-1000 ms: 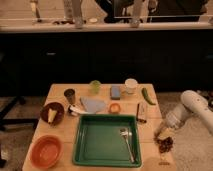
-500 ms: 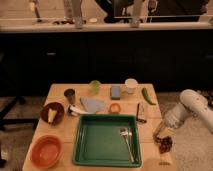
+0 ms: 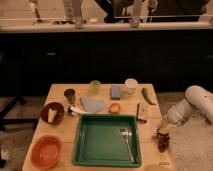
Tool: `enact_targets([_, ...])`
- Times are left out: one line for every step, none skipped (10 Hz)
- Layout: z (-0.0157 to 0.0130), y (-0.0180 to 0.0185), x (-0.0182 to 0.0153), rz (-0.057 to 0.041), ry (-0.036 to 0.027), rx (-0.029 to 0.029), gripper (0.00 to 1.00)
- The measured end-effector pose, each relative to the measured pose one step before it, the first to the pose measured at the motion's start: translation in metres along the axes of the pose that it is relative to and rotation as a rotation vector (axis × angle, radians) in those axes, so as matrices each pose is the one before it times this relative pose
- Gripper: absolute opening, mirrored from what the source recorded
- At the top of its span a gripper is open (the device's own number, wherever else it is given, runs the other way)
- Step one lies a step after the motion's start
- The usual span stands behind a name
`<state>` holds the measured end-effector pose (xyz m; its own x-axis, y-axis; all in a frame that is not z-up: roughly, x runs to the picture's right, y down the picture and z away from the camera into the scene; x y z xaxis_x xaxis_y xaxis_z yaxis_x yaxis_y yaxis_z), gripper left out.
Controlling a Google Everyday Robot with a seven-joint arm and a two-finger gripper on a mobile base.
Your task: Place grapes in tray
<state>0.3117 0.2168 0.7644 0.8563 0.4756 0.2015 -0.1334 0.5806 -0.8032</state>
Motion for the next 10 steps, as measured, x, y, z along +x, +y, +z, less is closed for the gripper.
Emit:
enact_targets([-0.00859, 0.00005, -0.00321, -0.00493, -0.00986, 0.02211, 0.00])
enact_targets([-0.01193, 0.00029, -0.00543, -0.00844, -0.01290, 0.02775, 0.00])
enact_targets([-0.00889, 0.00078, -0.00457, -0.00816, -0.00792, 0.01715, 0.00])
enact_targets([-0.00918, 0.00040, -0.00501, -0.00985, -0.00824, 0.01946, 0.00])
enact_targets([-0.00944, -0.00030, -0.00667, -0.01547, -0.00836, 0.02340, 0.00])
enact_targets([-0.00599, -0.00047, -0.00594, -0.01341, -0.00411, 0.01437, 0.00])
enact_targets([-0.00872, 0.00067, -0.00714, -0.01638, -0.00482, 0.01803, 0.00])
enact_targets([-0.00617, 0.00002, -0.00637, -0.01647, -0.00406, 0.01696, 0.00])
enact_targets([-0.00690, -0.00022, -0.00728, -0.01661, -0.00358, 0.01551, 0.00])
enact_targets([-0.00946, -0.00022, -0.00911, -0.01855, -0.00480, 0.01734, 0.00])
